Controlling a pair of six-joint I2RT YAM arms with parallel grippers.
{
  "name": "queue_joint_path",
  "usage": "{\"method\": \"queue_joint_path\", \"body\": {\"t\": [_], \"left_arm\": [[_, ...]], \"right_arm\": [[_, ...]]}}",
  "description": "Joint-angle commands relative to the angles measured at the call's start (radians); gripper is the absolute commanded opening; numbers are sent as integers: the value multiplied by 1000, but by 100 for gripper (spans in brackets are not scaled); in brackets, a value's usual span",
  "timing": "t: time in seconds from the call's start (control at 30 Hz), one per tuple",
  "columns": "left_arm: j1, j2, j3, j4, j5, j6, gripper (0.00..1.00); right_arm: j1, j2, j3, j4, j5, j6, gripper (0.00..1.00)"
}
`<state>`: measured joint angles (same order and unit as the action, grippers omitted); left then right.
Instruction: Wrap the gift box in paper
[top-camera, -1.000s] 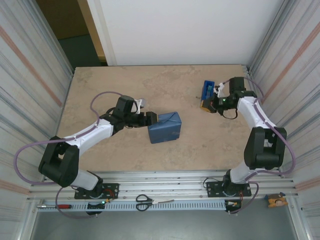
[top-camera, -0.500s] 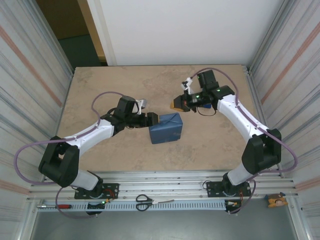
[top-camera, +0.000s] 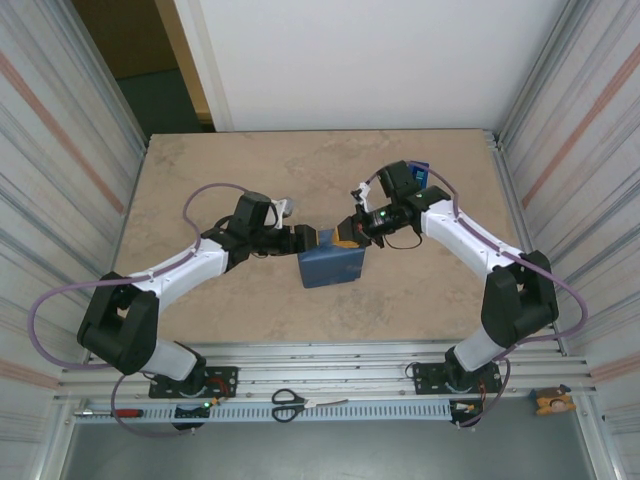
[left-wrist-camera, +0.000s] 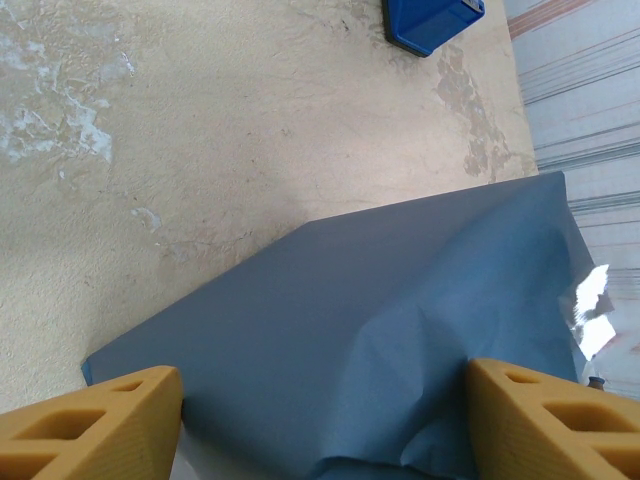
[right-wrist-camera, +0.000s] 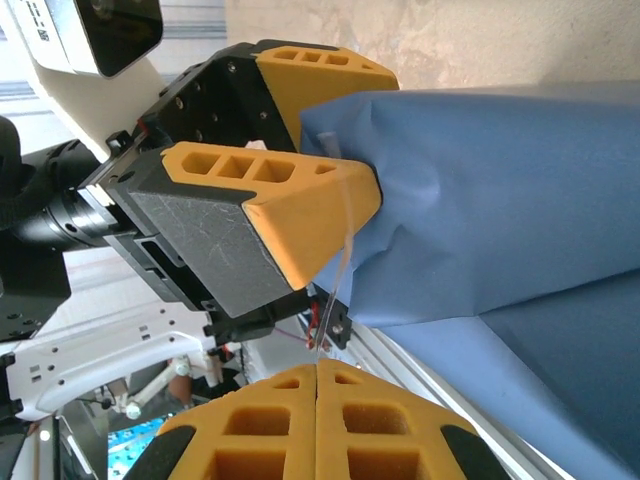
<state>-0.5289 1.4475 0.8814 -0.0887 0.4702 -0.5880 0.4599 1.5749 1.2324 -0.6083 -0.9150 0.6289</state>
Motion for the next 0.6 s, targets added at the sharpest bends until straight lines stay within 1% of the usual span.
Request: {"method": "queue_joint_path", "body": {"t": [0.0,0.27,0.47,0.57], "left_arm": [[-20,19,-41,-88,-19,16,72],[-22,16,-42,-82,-19,14,72],[-23,17,-43,-82,-16,16,72],[-25,17,-44,-79,-16,14,72]], "right_arm": [[6,30,12,-61,4,-11,0],[6,51,13,-93,25,-29,0],[9,52,21,-102,73,-17,0],[13,57,36,-135,111,-26,0]]}}
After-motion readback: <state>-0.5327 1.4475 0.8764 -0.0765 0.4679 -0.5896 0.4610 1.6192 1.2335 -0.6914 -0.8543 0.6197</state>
